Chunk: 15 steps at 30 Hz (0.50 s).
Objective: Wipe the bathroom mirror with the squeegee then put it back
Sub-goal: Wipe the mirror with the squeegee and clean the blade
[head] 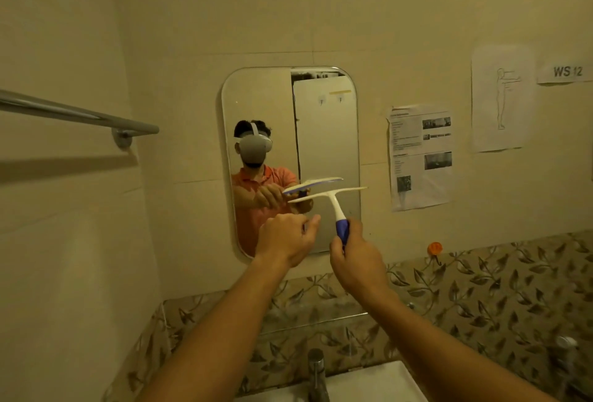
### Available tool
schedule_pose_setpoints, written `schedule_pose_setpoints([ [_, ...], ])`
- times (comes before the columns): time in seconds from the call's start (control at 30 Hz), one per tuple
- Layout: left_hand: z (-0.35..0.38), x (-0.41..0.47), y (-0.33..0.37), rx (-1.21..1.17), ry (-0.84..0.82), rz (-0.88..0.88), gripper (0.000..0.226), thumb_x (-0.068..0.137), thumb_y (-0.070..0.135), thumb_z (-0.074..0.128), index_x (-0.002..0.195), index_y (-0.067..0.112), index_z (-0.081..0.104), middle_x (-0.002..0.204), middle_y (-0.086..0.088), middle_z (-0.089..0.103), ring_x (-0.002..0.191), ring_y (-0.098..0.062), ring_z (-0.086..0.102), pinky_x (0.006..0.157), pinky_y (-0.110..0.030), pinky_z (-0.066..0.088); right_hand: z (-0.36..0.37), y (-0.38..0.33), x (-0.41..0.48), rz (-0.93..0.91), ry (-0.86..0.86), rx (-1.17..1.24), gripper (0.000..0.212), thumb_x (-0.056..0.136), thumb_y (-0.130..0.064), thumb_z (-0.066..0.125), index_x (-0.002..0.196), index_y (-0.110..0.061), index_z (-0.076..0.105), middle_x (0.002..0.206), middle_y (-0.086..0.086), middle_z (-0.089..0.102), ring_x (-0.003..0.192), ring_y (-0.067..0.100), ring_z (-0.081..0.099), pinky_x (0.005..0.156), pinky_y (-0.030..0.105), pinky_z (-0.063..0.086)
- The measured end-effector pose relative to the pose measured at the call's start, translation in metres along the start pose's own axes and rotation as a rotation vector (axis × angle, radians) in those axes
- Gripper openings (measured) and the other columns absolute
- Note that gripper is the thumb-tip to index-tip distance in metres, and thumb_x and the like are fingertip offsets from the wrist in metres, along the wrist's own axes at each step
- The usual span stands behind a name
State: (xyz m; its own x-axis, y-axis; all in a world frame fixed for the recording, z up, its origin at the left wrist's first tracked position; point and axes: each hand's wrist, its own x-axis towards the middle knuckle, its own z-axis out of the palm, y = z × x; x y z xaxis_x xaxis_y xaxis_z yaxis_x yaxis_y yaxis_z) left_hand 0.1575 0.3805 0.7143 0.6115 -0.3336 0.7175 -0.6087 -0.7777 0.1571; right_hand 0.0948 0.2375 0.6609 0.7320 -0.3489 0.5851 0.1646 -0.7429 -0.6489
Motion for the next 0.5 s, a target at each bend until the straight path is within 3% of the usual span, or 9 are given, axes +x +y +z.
schedule_pose_setpoints([
  [0.13,0.015,0.010,0.047,-0.082,-0.065,0.002,0.058,0.099,0.064,0.030,0.081,0.026,0.071,0.073,0.006,0.065,0.067,-0.016,0.060,0.059,-0.030,0.043,-0.022,0.007,0.011,-0.028,0.048,0.036,0.027,0.107,-0.040,0.043,0.127,-0.023,0.039,0.077,0.001,0.062,0.059,0.018,0.061,0.049,0.038,0.053],
  [0.2,0.020,0.015,0.065,-0.106,-0.082,-0.010,0.055,0.100,0.062,0.032,0.076,0.026,0.066,0.072,0.004,0.062,0.068,-0.020,0.060,0.058,-0.031,0.041,-0.033,0.011,0.014,-0.029,0.066,0.043,0.028,0.108,-0.044,0.038,0.128,-0.024,0.037,0.077,0.000,0.063,0.059,0.018,0.062,0.048,0.038,0.052],
  [0.33,0.028,0.023,0.096,-0.120,-0.092,0.016,0.044,0.103,0.052,0.041,0.071,0.029,0.061,0.065,0.006,0.053,0.058,-0.012,0.045,0.050,-0.027,0.026,-0.053,0.030,0.017,-0.004,0.099,-0.009,0.032,0.107,-0.044,0.037,0.132,-0.024,0.037,0.082,0.002,0.064,0.065,0.021,0.064,0.055,0.043,0.056],
  [0.5,0.057,0.029,0.135,-0.264,-0.126,0.019,0.043,0.103,0.047,0.043,0.076,0.027,0.069,0.068,0.006,0.062,0.061,-0.010,0.054,0.055,-0.028,0.034,-0.079,0.062,0.020,0.014,0.151,-0.071,0.032,0.107,-0.043,0.039,0.129,-0.020,0.044,0.087,0.001,0.064,0.067,0.017,0.062,0.052,0.034,0.050],
])
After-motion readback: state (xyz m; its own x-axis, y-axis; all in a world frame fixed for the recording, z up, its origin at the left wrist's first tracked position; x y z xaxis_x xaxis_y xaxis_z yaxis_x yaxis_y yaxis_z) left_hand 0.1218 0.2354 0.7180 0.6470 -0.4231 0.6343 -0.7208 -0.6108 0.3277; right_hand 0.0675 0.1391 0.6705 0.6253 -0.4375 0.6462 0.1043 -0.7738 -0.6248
